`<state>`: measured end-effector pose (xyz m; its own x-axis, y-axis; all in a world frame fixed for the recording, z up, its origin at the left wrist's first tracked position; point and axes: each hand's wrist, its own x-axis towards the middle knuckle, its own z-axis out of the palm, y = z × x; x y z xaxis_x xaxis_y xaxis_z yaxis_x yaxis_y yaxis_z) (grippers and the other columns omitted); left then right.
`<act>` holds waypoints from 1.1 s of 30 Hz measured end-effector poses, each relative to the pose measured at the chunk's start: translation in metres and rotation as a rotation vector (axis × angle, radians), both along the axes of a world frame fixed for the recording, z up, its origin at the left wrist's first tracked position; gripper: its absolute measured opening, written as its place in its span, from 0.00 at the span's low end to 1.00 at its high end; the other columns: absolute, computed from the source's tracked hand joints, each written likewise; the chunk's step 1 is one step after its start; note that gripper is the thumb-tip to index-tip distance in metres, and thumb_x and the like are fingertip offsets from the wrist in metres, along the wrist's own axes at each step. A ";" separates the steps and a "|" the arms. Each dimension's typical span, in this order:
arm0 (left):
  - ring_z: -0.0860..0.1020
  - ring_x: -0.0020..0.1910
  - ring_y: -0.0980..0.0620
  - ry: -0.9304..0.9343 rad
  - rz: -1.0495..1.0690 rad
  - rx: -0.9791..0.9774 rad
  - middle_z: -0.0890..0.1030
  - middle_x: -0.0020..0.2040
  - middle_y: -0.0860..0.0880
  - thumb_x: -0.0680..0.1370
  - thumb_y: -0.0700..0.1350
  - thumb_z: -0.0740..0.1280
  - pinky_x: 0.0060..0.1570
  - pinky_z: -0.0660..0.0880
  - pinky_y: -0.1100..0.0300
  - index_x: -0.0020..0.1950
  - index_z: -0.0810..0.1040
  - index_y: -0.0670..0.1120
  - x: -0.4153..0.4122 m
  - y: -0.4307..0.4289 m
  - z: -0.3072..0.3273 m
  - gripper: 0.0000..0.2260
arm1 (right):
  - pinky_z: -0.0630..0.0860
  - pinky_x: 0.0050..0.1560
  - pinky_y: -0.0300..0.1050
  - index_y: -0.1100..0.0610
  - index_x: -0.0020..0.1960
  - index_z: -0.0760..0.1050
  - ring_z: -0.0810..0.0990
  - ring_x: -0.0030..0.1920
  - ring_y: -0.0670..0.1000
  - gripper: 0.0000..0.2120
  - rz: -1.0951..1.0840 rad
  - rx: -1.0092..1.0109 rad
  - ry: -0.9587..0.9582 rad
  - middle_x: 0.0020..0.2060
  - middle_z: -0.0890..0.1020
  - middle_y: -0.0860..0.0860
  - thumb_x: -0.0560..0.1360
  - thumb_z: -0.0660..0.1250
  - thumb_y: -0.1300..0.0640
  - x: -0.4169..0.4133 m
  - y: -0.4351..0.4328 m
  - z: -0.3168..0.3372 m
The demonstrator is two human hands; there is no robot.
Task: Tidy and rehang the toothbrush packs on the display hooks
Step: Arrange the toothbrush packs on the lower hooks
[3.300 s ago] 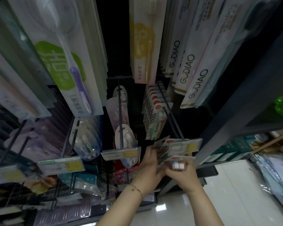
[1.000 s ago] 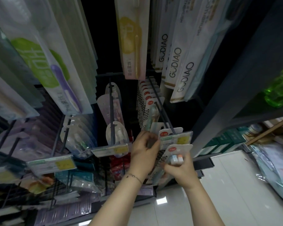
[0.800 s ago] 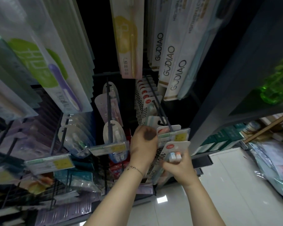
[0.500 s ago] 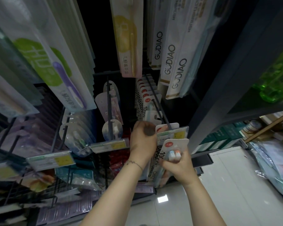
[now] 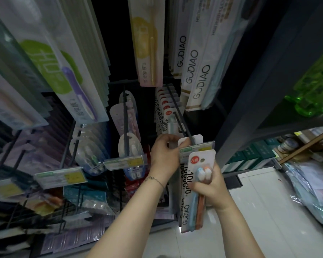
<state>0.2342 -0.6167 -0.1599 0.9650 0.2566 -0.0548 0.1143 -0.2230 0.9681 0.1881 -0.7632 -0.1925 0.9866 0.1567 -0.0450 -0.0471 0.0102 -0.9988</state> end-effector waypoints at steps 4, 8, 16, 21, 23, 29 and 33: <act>0.77 0.44 0.60 -0.051 -0.024 0.023 0.78 0.44 0.54 0.75 0.51 0.74 0.46 0.73 0.63 0.39 0.77 0.56 0.000 0.000 0.000 0.08 | 0.78 0.41 0.40 0.54 0.51 0.72 0.83 0.41 0.45 0.25 0.001 -0.007 -0.015 0.38 0.84 0.45 0.57 0.69 0.68 0.002 -0.002 0.005; 0.77 0.42 0.56 -0.106 -0.070 0.095 0.77 0.41 0.53 0.76 0.46 0.74 0.44 0.73 0.63 0.43 0.82 0.48 0.002 0.002 -0.002 0.04 | 0.77 0.38 0.38 0.55 0.48 0.72 0.82 0.38 0.44 0.22 0.009 -0.007 -0.011 0.35 0.83 0.45 0.58 0.68 0.70 0.001 0.000 0.012; 0.80 0.50 0.50 -0.094 -0.111 0.243 0.78 0.43 0.54 0.74 0.42 0.75 0.53 0.77 0.58 0.52 0.86 0.43 0.004 0.013 0.004 0.08 | 0.79 0.39 0.42 0.56 0.50 0.74 0.83 0.39 0.48 0.22 0.026 -0.016 -0.009 0.36 0.83 0.47 0.58 0.69 0.68 -0.002 0.005 0.021; 0.80 0.51 0.50 -0.021 -0.073 0.194 0.80 0.45 0.51 0.76 0.43 0.73 0.51 0.76 0.59 0.52 0.85 0.42 0.002 0.008 0.002 0.08 | 0.79 0.40 0.44 0.54 0.49 0.74 0.83 0.39 0.49 0.21 0.011 0.002 0.002 0.35 0.83 0.48 0.58 0.70 0.68 -0.004 0.006 0.022; 0.81 0.50 0.52 -0.009 -0.048 0.138 0.82 0.46 0.51 0.76 0.42 0.72 0.49 0.75 0.62 0.53 0.85 0.42 0.000 0.006 0.002 0.07 | 0.80 0.40 0.45 0.56 0.50 0.74 0.83 0.41 0.51 0.22 0.026 -0.001 0.004 0.37 0.83 0.49 0.58 0.70 0.68 -0.003 0.004 0.023; 0.82 0.46 0.55 0.056 0.007 -0.022 0.83 0.39 0.55 0.73 0.40 0.75 0.48 0.78 0.62 0.42 0.86 0.49 0.001 0.005 0.005 0.03 | 0.78 0.38 0.45 0.57 0.47 0.75 0.83 0.40 0.49 0.19 0.067 0.019 0.028 0.36 0.83 0.48 0.57 0.70 0.68 0.002 -0.003 0.030; 0.82 0.49 0.53 0.032 -0.011 0.012 0.85 0.44 0.52 0.72 0.42 0.77 0.54 0.80 0.55 0.47 0.85 0.49 0.001 0.010 0.002 0.05 | 0.80 0.40 0.50 0.56 0.45 0.77 0.82 0.40 0.52 0.17 0.023 0.021 0.006 0.36 0.83 0.51 0.58 0.69 0.69 0.005 0.002 0.028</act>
<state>0.2352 -0.6071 -0.1576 0.9654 0.2472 -0.0831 0.1431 -0.2359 0.9612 0.1929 -0.7616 -0.1643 0.9824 0.1805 -0.0471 -0.0533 0.0298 -0.9981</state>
